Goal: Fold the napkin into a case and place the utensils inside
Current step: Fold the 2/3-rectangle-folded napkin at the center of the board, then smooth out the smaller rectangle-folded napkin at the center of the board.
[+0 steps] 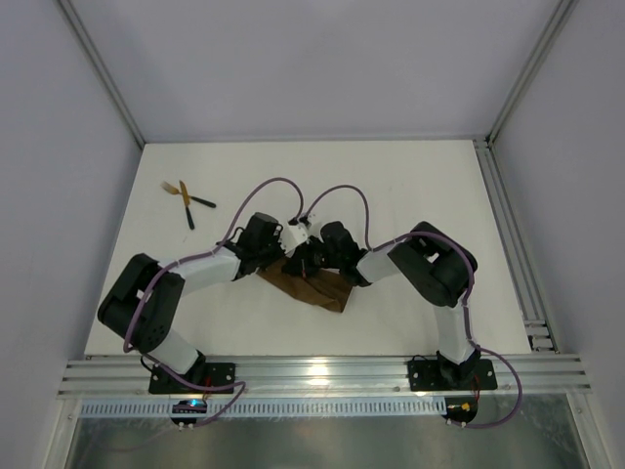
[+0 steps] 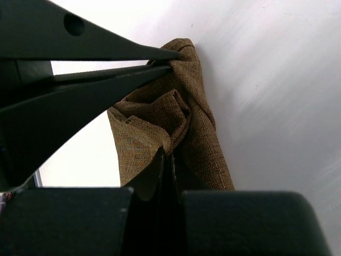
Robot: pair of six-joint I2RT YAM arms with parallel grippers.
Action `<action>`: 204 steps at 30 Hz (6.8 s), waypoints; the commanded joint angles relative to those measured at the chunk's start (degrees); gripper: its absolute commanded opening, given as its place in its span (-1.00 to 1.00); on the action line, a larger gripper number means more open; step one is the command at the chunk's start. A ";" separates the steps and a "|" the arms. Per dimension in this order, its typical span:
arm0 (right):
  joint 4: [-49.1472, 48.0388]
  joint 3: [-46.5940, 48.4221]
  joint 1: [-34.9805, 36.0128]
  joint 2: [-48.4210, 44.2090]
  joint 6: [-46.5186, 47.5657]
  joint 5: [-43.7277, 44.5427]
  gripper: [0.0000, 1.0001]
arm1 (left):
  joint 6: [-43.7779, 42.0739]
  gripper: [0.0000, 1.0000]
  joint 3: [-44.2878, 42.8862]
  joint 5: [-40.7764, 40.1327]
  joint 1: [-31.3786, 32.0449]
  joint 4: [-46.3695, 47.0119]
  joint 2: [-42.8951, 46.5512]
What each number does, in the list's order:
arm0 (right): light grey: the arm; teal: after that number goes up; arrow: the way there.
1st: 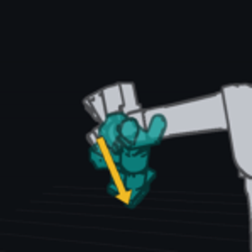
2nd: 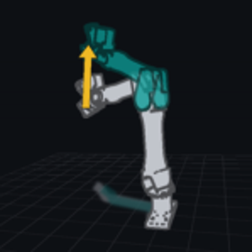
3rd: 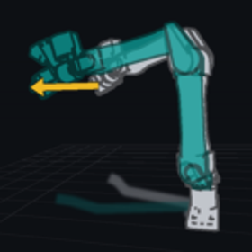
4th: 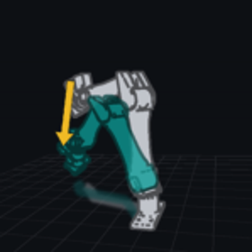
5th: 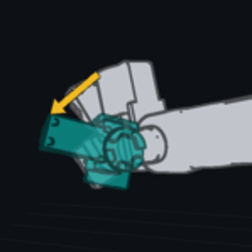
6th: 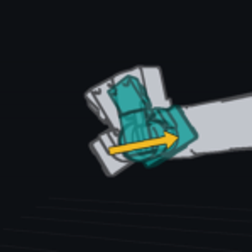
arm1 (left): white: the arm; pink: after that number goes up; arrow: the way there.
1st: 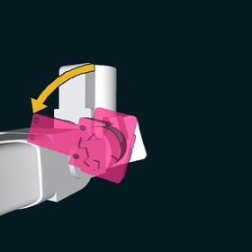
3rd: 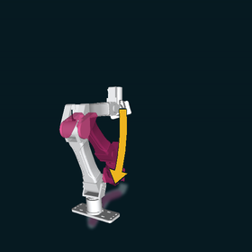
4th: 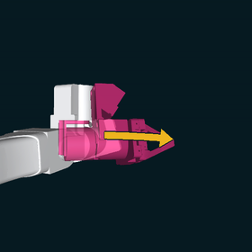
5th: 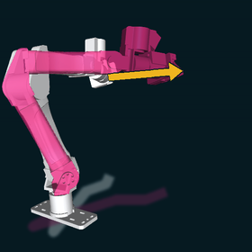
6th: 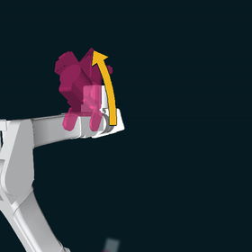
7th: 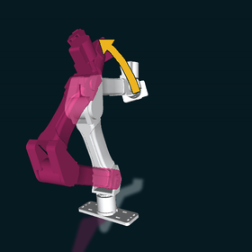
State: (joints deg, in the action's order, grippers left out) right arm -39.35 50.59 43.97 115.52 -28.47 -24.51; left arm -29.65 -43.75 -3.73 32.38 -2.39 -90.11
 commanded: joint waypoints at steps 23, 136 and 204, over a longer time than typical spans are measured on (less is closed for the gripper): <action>20.52 13.99 0.77 -3.21 2.19 3.33 -0.94 | 10.22 -1.00 -2.13 11.28 -4.70 -8.07 3.80; 18.61 18.23 -2.39 6.56 -0.54 -2.39 -0.94 | 10.84 -0.48 -10.03 30.96 -11.90 -20.43 -0.71; 24.50 20.25 -1.95 6.73 -6.60 4.03 -0.26 | 15.06 -1.00 -6.44 25.43 -11.02 -12.10 0.72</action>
State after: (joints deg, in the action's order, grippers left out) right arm -17.15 71.02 41.47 122.48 -33.32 -24.95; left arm -15.33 -49.56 17.93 21.28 -13.78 -88.71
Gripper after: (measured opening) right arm 0.359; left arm 0.008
